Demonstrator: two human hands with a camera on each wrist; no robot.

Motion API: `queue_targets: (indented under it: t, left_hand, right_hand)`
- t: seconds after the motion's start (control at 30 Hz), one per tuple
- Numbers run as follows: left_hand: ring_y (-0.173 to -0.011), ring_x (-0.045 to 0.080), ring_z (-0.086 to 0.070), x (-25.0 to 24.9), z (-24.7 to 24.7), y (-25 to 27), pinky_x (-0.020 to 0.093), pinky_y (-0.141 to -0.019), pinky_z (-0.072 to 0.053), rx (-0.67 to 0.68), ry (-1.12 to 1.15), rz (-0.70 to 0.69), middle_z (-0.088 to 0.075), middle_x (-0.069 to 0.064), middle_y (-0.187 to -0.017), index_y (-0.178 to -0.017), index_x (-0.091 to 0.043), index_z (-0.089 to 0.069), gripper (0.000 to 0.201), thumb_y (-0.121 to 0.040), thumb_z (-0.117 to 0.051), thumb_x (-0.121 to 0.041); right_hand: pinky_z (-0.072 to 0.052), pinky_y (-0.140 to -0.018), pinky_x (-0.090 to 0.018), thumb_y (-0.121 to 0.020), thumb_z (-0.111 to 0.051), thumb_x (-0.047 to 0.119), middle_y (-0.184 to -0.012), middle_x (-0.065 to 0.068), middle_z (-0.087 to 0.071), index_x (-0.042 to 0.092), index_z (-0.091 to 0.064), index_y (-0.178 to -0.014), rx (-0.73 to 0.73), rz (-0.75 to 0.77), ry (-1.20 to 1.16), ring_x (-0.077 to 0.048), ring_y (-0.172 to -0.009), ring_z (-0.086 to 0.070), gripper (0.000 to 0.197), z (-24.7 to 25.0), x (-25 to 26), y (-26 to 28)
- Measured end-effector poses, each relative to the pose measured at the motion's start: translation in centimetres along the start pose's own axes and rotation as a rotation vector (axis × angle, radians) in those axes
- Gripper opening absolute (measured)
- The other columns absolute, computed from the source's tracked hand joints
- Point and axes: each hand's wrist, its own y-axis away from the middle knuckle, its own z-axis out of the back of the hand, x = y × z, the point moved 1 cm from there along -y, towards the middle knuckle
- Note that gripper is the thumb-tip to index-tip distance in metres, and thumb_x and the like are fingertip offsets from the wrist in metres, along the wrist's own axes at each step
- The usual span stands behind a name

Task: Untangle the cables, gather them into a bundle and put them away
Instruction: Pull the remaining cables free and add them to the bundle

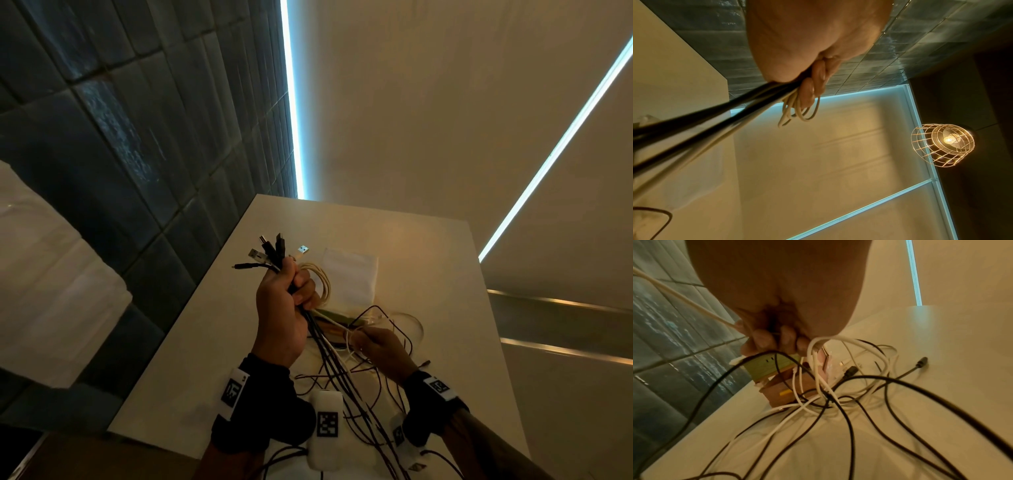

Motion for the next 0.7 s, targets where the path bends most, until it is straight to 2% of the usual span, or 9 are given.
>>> queue_targets:
  t: [0.13, 0.17, 0.23, 0.27, 0.33, 0.4, 0.5, 0.6, 0.7]
  left_hand:
    - [-0.042, 0.007, -0.025, 0.3, 0.2, -0.2, 0.022, -0.041, -0.025, -0.035, -0.075, -0.001, -0.035, -0.003, -0.059, -0.076, -0.014, -0.039, 0.029, -0.104, -0.034, -0.020]
    - [-0.042, 0.007, -0.026, 0.4, 0.2, -0.2, 0.022, -0.041, -0.026, -0.041, -0.101, 0.006, -0.035, -0.003, -0.060, -0.076, -0.014, -0.039, 0.030, -0.104, -0.034, -0.020]
    - [-0.042, 0.007, -0.027, 0.4, 0.1, -0.2, 0.021, -0.041, -0.026, -0.058, -0.140, 0.019, -0.036, -0.003, -0.060, -0.076, -0.014, -0.039, 0.030, -0.105, -0.033, -0.020]
    - [-0.042, 0.007, -0.028, 0.4, 0.1, -0.2, 0.021, -0.041, -0.027, -0.069, -0.148, 0.019, -0.036, -0.002, -0.061, -0.076, -0.014, -0.039, 0.029, -0.105, -0.033, -0.020]
    - [-0.042, 0.008, -0.029, 0.5, 0.2, -0.3, 0.022, -0.042, -0.027, -0.090, -0.158, 0.025, -0.038, -0.002, -0.061, -0.075, -0.015, -0.038, 0.030, -0.104, -0.034, -0.019]
    - [-0.042, 0.008, -0.030, 0.8, 0.1, -0.3, 0.024, -0.044, -0.027, -0.104, -0.167, 0.047, -0.039, -0.001, -0.061, -0.074, -0.014, -0.038, 0.032, -0.104, -0.033, -0.019]
    - [-0.044, 0.010, -0.035, 1.4, -0.3, -0.4, 0.027, -0.049, -0.026, -0.128, -0.181, 0.081, -0.041, 0.000, -0.059, -0.072, -0.013, -0.040, 0.034, -0.105, -0.033, -0.020]
    - [-0.047, 0.012, -0.041, 1.8, -0.7, -0.6, 0.027, -0.049, -0.030, -0.164, -0.189, 0.118, -0.046, 0.000, -0.059, -0.077, -0.013, -0.041, 0.029, -0.104, -0.034, -0.020]
    - [-0.050, 0.014, -0.047, 2.0, -0.9, -0.5, 0.028, -0.052, -0.037, -0.190, -0.213, 0.127, -0.051, 0.003, -0.060, -0.082, -0.010, -0.047, 0.027, -0.104, -0.037, -0.021]
  right_hand:
    - [-0.037, -0.058, -0.027, -0.096, -0.054, 0.015, -0.059, 0.004, -0.054, 0.018, -0.058, -0.061, 0.001, -0.081, 0.085, -0.004, -0.053, -0.045, 0.036, 0.2, -0.8, -0.5]
    - [-0.038, -0.059, -0.030, -0.094, -0.056, 0.016, -0.059, 0.005, -0.056, 0.019, -0.061, -0.060, -0.027, -0.092, 0.107, -0.005, -0.054, -0.048, 0.035, 0.4, -0.8, -0.7]
    - [-0.041, -0.059, -0.033, -0.090, -0.059, 0.020, -0.060, 0.001, -0.062, 0.013, -0.068, -0.064, -0.127, -0.114, 0.103, -0.011, -0.057, -0.053, 0.029, 1.0, 0.3, -1.0]
    - [-0.040, -0.056, -0.033, -0.089, -0.060, 0.020, -0.059, -0.002, -0.061, 0.010, -0.069, -0.065, -0.185, -0.129, 0.046, -0.013, -0.054, -0.052, 0.027, 1.4, 1.4, -1.1]
    - [-0.036, -0.048, -0.026, -0.089, -0.062, 0.013, -0.055, -0.001, -0.054, 0.004, -0.067, -0.069, -0.273, -0.130, -0.159, -0.010, -0.046, -0.044, 0.023, 2.1, 4.2, -1.0]
    - [-0.032, -0.045, -0.022, -0.090, -0.061, 0.008, -0.054, -0.001, -0.046, -0.002, -0.065, -0.077, -0.274, -0.064, -0.351, -0.011, -0.047, -0.038, 0.017, 2.8, 7.4, -0.8]
    - [-0.030, -0.047, -0.021, -0.091, -0.059, 0.003, -0.057, -0.002, -0.043, -0.010, -0.060, -0.084, -0.259, 0.107, -0.471, -0.012, -0.051, -0.034, 0.015, 3.0, 11.6, -0.4]
    - [-0.034, -0.050, -0.018, -0.090, -0.059, -0.002, -0.060, -0.004, -0.047, -0.014, -0.058, -0.084, -0.196, 0.237, -0.524, -0.011, -0.054, -0.039, 0.013, 2.7, 14.6, 0.3]
    - [-0.040, -0.056, -0.019, -0.089, -0.060, -0.003, -0.064, -0.001, -0.056, -0.009, -0.062, -0.082, -0.083, 0.307, -0.499, -0.010, -0.057, -0.047, 0.010, 2.0, 15.8, 1.0]
